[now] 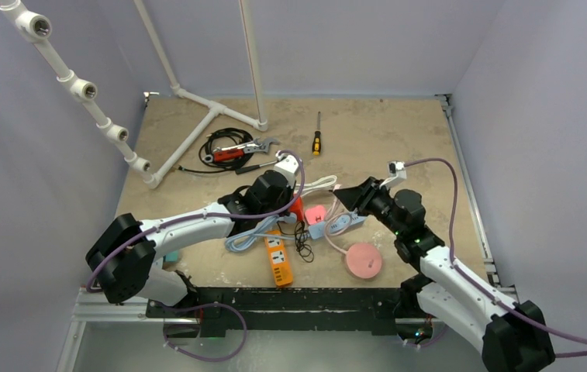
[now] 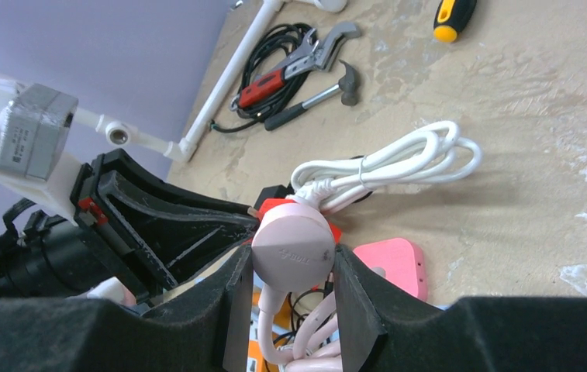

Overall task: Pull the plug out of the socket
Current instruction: Remove the plug from the socket, then place the socket at the center of the board.

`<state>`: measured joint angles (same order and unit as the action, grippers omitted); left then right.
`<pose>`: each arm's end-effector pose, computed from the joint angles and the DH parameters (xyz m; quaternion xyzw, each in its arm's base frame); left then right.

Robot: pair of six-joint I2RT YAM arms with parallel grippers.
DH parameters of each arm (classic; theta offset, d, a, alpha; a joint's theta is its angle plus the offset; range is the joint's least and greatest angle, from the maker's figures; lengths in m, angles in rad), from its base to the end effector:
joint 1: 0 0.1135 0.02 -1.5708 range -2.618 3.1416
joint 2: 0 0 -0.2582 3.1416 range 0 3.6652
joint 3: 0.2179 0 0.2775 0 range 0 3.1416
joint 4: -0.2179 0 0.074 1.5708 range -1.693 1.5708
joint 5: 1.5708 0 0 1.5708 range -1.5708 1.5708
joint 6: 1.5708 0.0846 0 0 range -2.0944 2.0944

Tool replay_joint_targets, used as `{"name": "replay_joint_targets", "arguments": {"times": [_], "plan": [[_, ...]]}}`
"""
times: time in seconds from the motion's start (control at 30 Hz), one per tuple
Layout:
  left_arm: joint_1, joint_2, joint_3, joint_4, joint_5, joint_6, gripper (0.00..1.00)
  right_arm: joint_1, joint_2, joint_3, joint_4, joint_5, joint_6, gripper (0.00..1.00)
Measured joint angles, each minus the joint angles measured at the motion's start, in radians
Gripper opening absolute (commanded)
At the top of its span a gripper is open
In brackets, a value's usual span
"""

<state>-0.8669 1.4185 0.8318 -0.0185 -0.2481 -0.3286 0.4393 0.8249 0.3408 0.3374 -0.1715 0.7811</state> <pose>0.2540 -0.2671 0.1799 0.1783 0.8625 -0.1687 0.4425 0.2366 0.1271 0.2071 0.0731 0.7528 0.4262 0.4964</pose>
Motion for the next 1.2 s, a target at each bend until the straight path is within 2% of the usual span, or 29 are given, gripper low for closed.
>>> {"name": "replay_joint_targets", "arguments": {"times": [0.17, 0.37, 0.53, 0.7, 0.97, 1.2], "plan": [[0.006, -0.001, 0.000, -0.001, -0.003, 0.000, 0.00, 0.000, -0.058, 0.089, -0.156, 0.092, -0.039, 0.00], [0.047, -0.047, 0.000, -0.027, -0.006, 0.000, 0.00, -0.009, -0.070, 0.325, -0.355, 0.351, -0.138, 0.00], [0.071, -0.099, 0.000, -0.036, -0.019, 0.005, 0.00, -0.060, -0.034, 0.447, -0.429, 0.576, -0.210, 0.00], [0.074, -0.116, 0.000, -0.039, -0.021, 0.009, 0.00, -0.142, 0.020, 0.486, -0.490, 0.734, -0.259, 0.00], [0.074, -0.117, 0.000, -0.055, -0.023, 0.009, 0.00, -0.293, 0.069, 0.586, -0.539, 0.829, -0.356, 0.00], [0.074, -0.134, 0.000, -0.060, -0.023, 0.009, 0.00, -0.480, 0.190, 0.600, -0.443, 0.800, -0.378, 0.00]]}}
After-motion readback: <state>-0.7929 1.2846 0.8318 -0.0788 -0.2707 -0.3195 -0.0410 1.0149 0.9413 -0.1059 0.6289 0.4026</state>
